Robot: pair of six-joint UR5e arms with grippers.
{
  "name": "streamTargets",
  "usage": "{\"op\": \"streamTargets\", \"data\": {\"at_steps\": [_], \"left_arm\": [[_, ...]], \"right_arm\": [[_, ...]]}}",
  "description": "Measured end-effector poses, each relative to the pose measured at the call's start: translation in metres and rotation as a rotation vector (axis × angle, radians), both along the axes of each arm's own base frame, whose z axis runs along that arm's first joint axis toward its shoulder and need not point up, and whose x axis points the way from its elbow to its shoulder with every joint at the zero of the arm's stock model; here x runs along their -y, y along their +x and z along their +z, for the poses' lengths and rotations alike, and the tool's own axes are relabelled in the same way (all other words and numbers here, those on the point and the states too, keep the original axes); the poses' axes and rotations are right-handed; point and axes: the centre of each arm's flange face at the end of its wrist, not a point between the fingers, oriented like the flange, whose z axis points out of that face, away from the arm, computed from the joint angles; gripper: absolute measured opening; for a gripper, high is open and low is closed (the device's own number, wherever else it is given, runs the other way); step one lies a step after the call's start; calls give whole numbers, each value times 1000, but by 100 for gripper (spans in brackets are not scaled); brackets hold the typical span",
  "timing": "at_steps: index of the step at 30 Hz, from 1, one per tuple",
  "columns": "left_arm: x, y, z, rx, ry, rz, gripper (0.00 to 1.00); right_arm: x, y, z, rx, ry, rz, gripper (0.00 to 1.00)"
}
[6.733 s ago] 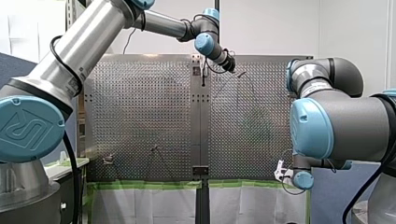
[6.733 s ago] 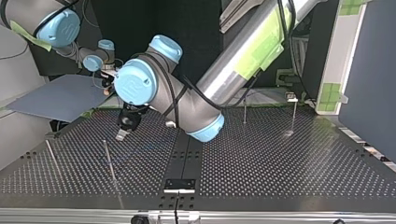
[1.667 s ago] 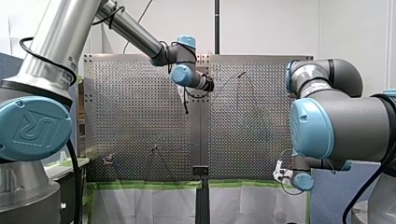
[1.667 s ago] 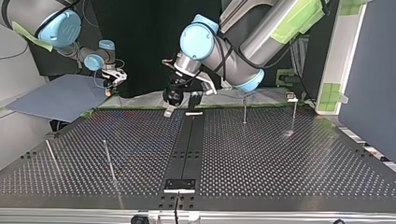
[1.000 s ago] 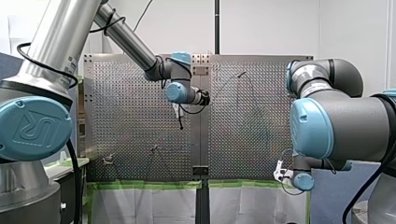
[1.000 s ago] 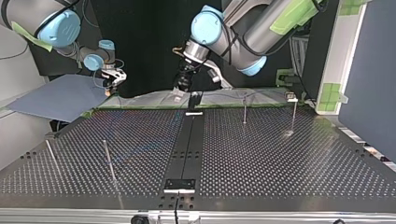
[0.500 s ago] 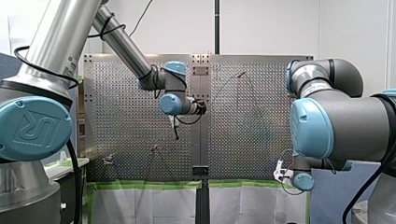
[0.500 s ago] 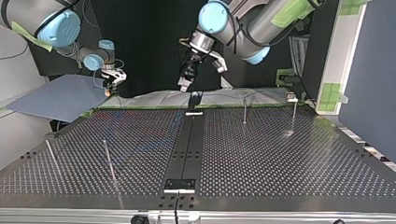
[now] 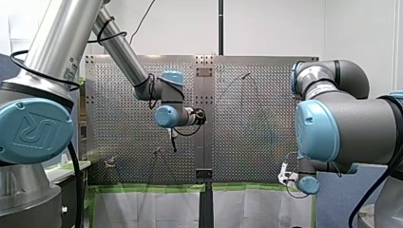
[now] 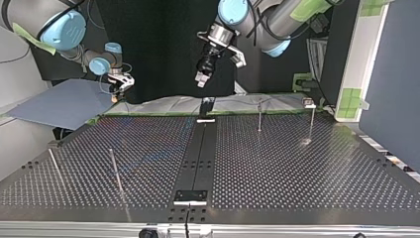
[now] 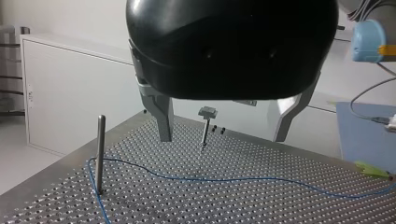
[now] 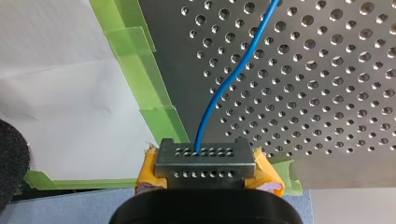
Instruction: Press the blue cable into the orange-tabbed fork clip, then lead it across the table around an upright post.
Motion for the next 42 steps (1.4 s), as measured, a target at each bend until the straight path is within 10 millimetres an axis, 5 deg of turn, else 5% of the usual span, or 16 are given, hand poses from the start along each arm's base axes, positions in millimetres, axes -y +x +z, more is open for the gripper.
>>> {"op": "streamTargets", "data": {"at_steps": [27,42], "left_arm": [[-64,-50,-55,40,97,184,100],[-84,-67,-68,39,105,252,100]], "right_arm": [[0,1,0,-1,2,3,0],[0,0,0,-3,3,1,0]]}}
